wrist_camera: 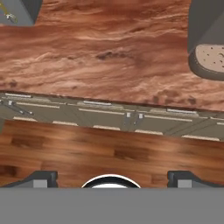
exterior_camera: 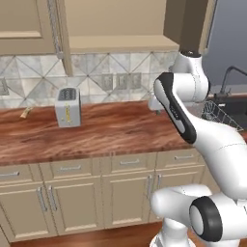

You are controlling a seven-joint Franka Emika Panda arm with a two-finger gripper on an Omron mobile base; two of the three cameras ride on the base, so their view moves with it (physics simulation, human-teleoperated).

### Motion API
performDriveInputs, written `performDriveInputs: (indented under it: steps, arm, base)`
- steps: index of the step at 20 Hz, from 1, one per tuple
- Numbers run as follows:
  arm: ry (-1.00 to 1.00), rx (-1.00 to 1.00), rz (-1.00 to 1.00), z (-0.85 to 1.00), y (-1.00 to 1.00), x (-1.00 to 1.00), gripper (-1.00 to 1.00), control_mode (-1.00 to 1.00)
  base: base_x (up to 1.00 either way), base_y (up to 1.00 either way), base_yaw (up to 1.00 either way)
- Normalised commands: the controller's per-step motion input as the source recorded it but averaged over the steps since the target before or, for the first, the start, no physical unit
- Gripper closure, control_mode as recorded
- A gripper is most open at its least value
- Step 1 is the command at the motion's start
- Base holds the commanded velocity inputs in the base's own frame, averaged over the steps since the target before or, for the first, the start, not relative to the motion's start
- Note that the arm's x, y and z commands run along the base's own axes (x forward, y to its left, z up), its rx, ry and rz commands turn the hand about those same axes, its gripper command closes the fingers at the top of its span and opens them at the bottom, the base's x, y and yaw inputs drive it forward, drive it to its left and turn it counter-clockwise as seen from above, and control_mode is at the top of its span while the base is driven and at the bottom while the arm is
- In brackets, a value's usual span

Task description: Close all open cabinet doors.

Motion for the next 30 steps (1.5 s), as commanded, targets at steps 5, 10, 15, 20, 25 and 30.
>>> performDriveInputs:
  steps: [5, 10, 15, 20, 25, 30]
  arm:
    - [0.0, 0.0, 0.0, 0.0, 0.0, 0.0, -1.0, 1.0]
    - [0.0, 0.0, 0.0, 0.0, 0.0, 0.0, -1.0, 1.0]
    - [0.0, 0.0, 0.0, 0.0, 0.0, 0.0, -1.0, 1.0]
    - [0.0, 0.0, 0.0, 0.0, 0.0, 0.0, -1.0, 1.0]
    - [0.0, 0.0, 0.0, 0.0, 0.0, 0.0, -1.0, 1.0]
    - [0.0, 0.0, 0.0, 0.0, 0.0, 0.0, -1.0, 1.0]
  base:
    - [0.54, 0.41, 0.0]
    - [0.48, 0.32, 0.0]
    - [0.39, 0.28, -0.01]
    - [0.41, 0.24, -0.02]
    - [0.4, 0.14, -0.01]
    - [0.42, 0.13, -0.01]
